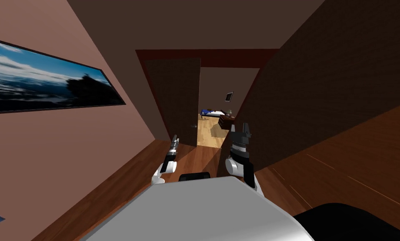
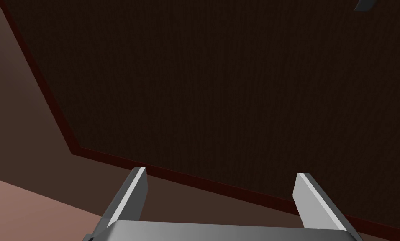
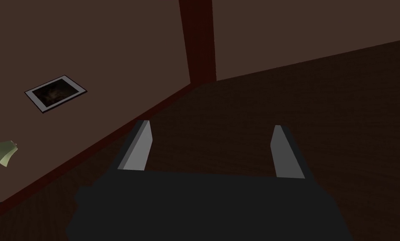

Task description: Pull the door open

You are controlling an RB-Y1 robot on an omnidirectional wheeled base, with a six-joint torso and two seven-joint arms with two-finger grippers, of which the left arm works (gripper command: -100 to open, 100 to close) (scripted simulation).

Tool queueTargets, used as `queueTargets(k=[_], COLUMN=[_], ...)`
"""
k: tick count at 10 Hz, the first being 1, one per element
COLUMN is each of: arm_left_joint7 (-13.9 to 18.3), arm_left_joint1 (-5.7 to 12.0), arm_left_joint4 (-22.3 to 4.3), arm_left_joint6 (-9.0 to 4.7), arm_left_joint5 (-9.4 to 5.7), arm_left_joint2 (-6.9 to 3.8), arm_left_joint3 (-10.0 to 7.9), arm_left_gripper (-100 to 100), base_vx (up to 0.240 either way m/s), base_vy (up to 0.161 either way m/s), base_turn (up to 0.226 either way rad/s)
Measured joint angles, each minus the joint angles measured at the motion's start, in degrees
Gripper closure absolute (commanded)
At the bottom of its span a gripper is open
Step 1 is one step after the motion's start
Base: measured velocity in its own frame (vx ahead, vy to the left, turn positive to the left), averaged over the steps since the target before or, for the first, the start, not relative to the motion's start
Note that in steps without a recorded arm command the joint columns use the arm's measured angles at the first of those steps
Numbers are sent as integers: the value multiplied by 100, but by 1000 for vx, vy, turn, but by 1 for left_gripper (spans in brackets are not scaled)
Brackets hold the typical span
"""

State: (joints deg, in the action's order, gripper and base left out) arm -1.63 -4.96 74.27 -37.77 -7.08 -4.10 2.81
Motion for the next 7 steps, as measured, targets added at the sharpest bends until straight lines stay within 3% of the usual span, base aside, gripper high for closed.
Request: queueTargets(k=[7], arm_left_joint7=[-91], arm_left_joint1=[450], arm_left_joint4=[-1120], arm_left_joint6=[-251], arm_left_joint5=[-15], arm_left_joint2=[55], arm_left_joint3=[129], arm_left_gripper=[-100], base_vx=[94], base_vy=[7], base_turn=[-53])
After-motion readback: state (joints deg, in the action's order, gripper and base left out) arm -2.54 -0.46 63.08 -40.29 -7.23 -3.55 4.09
